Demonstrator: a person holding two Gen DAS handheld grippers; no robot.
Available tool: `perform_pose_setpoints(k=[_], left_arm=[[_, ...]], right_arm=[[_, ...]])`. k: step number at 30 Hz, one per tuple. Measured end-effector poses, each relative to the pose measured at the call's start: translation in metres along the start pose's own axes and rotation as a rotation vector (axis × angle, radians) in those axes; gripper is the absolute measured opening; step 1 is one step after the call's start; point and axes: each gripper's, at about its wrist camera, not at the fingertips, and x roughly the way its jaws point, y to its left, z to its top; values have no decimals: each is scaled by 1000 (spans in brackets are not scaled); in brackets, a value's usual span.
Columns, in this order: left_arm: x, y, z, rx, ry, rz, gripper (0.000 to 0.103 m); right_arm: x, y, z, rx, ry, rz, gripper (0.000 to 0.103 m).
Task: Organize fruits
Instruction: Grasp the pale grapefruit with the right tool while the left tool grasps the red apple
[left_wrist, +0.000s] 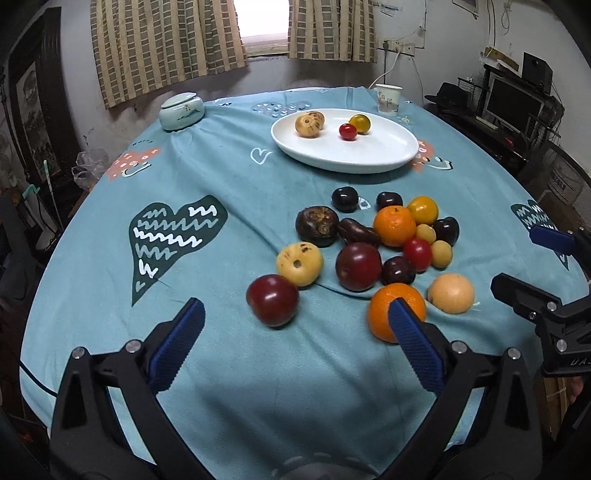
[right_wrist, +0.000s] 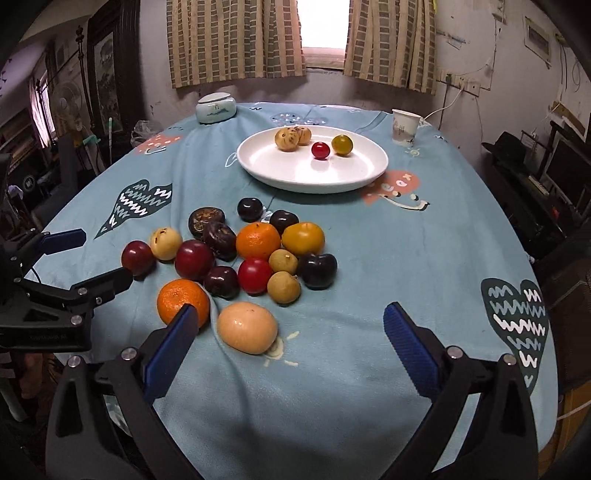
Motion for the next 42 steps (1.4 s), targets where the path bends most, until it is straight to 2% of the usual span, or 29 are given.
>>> perform_pose_setpoints(k=[10, 15, 18, 19, 20, 31, 33, 34, 35, 39, 42], left_arm=[[10, 14, -5, -30, 25, 32, 101], [18, 19, -7, -36, 44, 35, 101], [24, 22, -8, -38, 55, 35, 101], [26, 23, -8, -39, 58, 36, 101], [28, 25, -8, -41, 62, 36, 101], [47, 31, -5, -60, 66, 8, 99], [53, 30, -6, -59, 76, -10, 82], [58, 29, -7, -58, 101, -31, 52], [62, 28, -7, -61, 124, -51, 40], [60, 26, -9, -75, 119, -84, 38], [46, 24, -5, -75, 79, -87, 38]], right_arm=[[16, 7, -9, 6, 46, 71, 100], [37, 5, -10, 48, 96, 123, 79], [64, 3, -16, 87, 172, 150, 73], [62, 4, -16, 75, 136, 144, 64], [63, 8, -16, 61, 136, 160, 47], [47, 7, -20, 63, 140, 123, 47], [46, 4, -20, 74, 140, 125, 47], [45, 3, -21, 81, 140, 127, 47], [44, 1, -20, 86, 140, 128, 47], [38, -3, -19, 104, 121, 115, 47], [33, -7, -18, 118, 101, 113, 47]])
